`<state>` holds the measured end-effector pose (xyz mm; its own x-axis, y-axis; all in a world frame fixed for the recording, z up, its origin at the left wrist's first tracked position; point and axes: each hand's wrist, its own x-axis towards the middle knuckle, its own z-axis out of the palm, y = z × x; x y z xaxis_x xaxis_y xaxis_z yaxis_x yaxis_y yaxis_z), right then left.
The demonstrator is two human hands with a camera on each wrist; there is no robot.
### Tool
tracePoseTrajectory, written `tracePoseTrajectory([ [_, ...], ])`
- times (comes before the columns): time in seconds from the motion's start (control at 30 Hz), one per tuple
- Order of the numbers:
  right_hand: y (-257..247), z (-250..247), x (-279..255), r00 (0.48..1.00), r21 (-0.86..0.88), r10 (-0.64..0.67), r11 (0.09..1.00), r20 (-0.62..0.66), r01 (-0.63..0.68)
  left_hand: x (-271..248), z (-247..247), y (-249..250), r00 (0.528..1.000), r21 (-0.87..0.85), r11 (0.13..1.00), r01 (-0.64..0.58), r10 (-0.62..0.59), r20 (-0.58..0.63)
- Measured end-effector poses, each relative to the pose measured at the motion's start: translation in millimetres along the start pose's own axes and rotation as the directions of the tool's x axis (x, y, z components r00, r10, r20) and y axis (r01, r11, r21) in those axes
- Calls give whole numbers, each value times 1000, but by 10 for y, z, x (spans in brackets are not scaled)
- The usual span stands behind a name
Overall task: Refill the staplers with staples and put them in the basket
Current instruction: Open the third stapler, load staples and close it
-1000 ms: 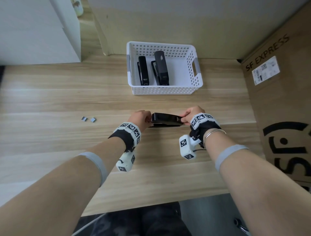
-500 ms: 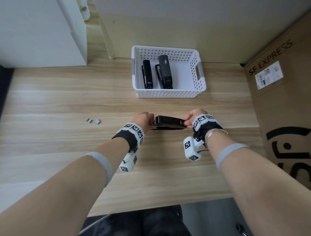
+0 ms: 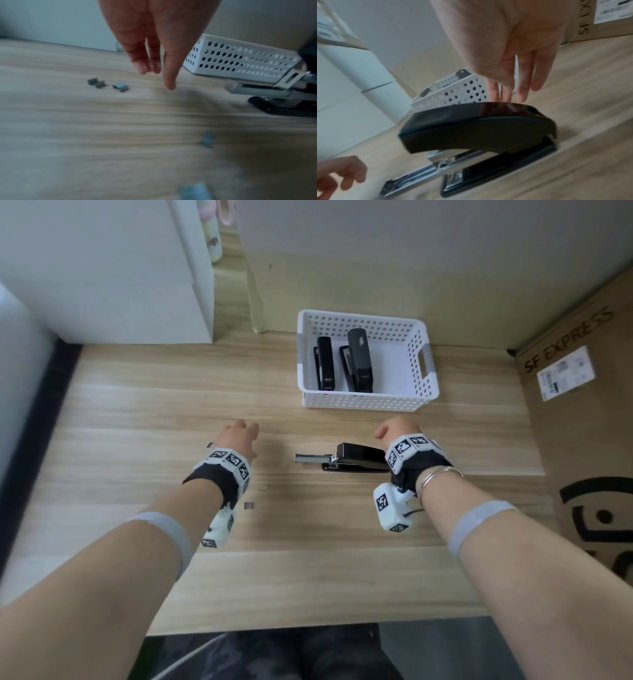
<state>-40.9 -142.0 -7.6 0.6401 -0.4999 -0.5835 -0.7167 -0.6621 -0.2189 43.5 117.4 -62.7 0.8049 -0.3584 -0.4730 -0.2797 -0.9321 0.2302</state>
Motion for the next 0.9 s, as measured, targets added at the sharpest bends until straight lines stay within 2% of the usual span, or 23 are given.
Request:
tracePoseTrajectory([
  [0.13,-308,107,-68,986,54,-110,992,-127,118,-24,-30,-238,990,112,984,139,-143,22],
  [0.3,-492,313,-122,968,63,-177,980,-177,190,0,56,-358,990,125,983,138,-139,2],
  [0.5,-546,482,-177,954,-16,-258,966,-153,258,-22,65,-242,998,-11,999,35,-35,-45],
  [0.67,-685,575,-295,895,-118,-442,893,-54,434,-57,55,141,984,-202,964,-173,160,-81],
  [0.73,-703,582,-334,891,-130,-454,884,-22,448,-86,45,300,974,-248,943,-224,211,-79],
  [0.9,-672,550,-361,898,-215,-439,874,32,435,-142,23,554,965,-375,889,-263,247,-91],
])
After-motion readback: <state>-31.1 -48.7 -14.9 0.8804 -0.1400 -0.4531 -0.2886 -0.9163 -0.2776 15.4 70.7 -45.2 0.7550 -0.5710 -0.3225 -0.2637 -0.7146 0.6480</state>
